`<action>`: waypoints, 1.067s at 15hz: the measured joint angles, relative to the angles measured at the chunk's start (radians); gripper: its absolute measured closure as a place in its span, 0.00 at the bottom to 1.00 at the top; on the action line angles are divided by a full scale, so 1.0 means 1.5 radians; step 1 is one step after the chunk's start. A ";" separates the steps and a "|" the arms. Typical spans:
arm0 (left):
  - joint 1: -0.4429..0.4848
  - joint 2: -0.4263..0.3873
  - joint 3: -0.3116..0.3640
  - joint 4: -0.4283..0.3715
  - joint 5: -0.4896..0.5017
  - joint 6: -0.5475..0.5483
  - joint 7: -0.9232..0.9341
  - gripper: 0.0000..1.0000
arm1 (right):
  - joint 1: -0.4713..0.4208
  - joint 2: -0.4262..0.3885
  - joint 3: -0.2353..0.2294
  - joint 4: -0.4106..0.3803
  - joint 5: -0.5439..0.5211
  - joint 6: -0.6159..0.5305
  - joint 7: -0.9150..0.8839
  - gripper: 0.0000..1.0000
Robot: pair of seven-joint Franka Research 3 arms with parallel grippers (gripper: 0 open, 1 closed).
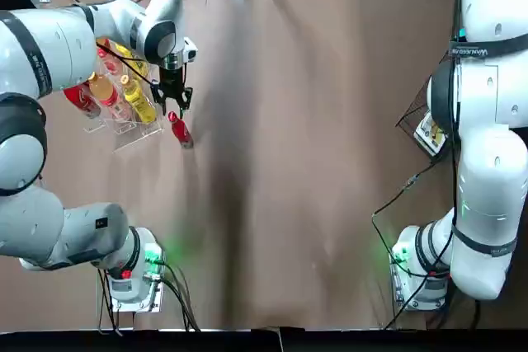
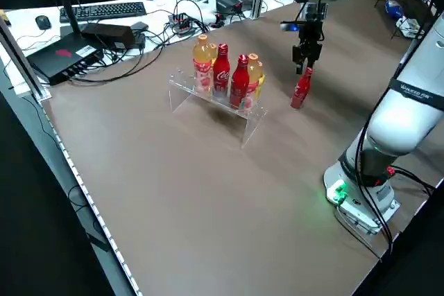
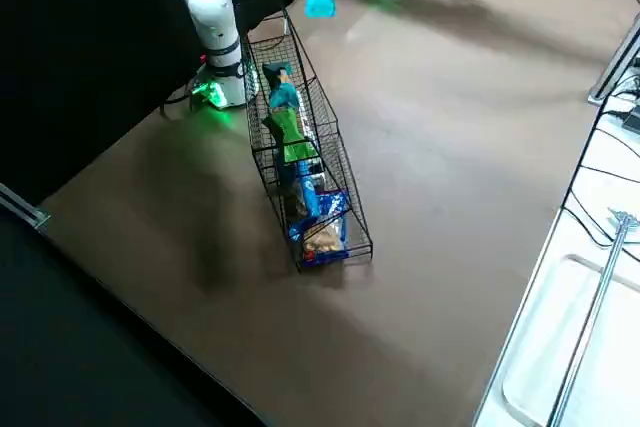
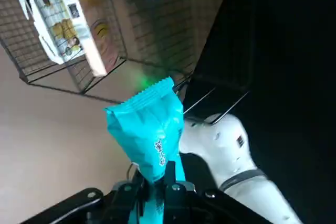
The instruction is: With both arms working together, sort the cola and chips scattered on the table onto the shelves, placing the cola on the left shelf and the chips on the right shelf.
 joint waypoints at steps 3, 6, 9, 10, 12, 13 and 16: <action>0.000 0.000 0.000 -0.002 -0.023 0.000 0.000 0.39 | 0.002 -0.001 -0.045 0.004 -0.060 -0.002 -0.106 0.84; 0.001 0.000 0.000 -0.004 -0.035 -0.004 -0.004 0.38 | 0.002 -0.001 -0.069 0.004 -0.089 0.002 -0.164 0.84; 0.005 0.000 0.000 -0.005 -0.039 -0.011 -0.005 0.42 | 0.001 -0.001 -0.080 0.001 -0.089 0.032 -0.177 0.84; 0.011 0.000 0.000 -0.006 -0.040 -0.022 -0.005 0.43 | -0.002 -0.002 -0.083 -0.006 -0.089 0.052 -0.184 0.84; 0.013 0.000 0.001 -0.006 -0.040 -0.031 -0.005 0.45 | -0.004 -0.009 -0.085 -0.013 -0.089 0.058 -0.187 0.84; 0.013 0.000 0.000 -0.007 -0.040 -0.035 -0.005 0.46 | -0.004 -0.014 -0.085 -0.015 -0.089 0.058 -0.187 0.84; 0.013 0.000 0.000 -0.007 -0.041 -0.041 -0.014 0.46 | -0.004 -0.023 -0.085 -0.016 -0.089 0.065 -0.187 0.84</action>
